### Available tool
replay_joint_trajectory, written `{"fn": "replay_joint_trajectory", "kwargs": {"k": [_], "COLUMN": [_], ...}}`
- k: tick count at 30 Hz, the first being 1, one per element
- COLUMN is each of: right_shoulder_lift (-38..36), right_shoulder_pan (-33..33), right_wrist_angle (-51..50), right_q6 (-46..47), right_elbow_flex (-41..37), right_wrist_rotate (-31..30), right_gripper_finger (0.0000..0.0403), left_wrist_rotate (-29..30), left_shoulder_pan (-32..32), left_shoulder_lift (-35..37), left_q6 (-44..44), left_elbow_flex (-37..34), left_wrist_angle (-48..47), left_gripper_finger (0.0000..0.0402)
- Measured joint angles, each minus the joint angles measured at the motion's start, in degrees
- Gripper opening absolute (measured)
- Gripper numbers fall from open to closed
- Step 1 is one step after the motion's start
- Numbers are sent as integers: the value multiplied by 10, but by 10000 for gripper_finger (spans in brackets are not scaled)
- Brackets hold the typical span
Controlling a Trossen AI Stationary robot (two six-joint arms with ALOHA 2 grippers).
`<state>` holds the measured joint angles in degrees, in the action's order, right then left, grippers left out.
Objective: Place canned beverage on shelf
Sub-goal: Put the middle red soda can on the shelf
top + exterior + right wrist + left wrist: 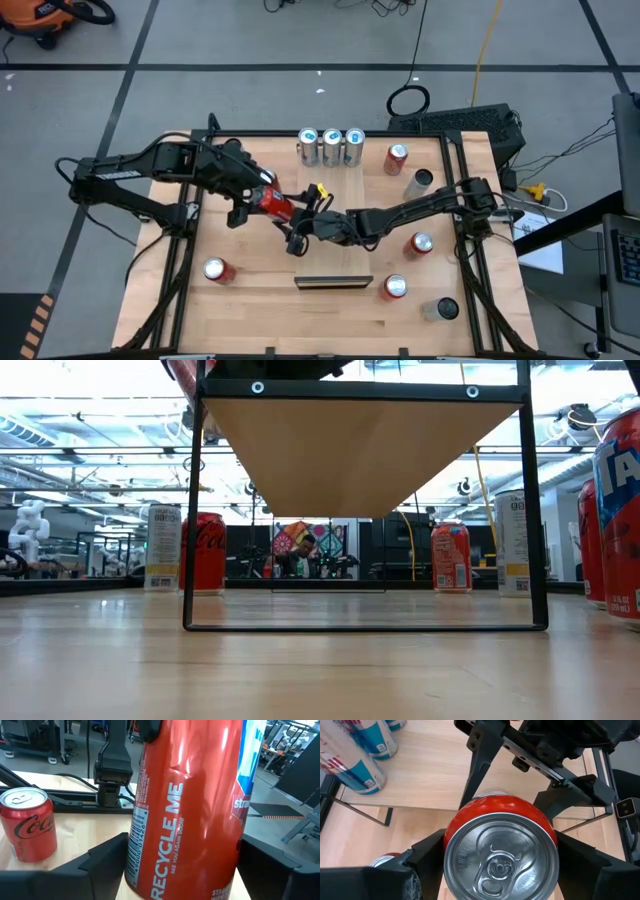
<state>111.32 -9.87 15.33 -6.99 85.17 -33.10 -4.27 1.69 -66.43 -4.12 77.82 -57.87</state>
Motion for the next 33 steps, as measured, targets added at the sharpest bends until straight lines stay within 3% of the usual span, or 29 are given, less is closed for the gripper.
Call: {"fn": "replay_joint_trajectory", "kwargs": {"k": [7, 11, 18, 26, 33], "right_shoulder_lift": [-1, -2, -2, -2, -7], "right_shoulder_pan": [-1, 6, 19, 17, 10], "right_wrist_angle": [-21, -25, -41, -45, -63], "right_q6": [-8, -13, 10, 9, -6], "right_elbow_flex": [26, 26, 26, 26, 26], "right_wrist_rotate": [-11, -5, 62, 61, 60], "right_gripper_finger": [385, 394, 350, 281, 283], "left_wrist_rotate": [-9, -6, -16, -15, -10], "left_shoulder_pan": [-1, 0, 0, 0, -1], "left_shoulder_lift": [-1, -1, -1, -1, -2], "left_q6": [0, 1, 2, 2, 26], "left_elbow_flex": [0, 0, 0, 0, 0], "left_wrist_angle": [11, 11, 30, 35, 43], "left_gripper_finger": [288, 288, 288, 288, 327]}}
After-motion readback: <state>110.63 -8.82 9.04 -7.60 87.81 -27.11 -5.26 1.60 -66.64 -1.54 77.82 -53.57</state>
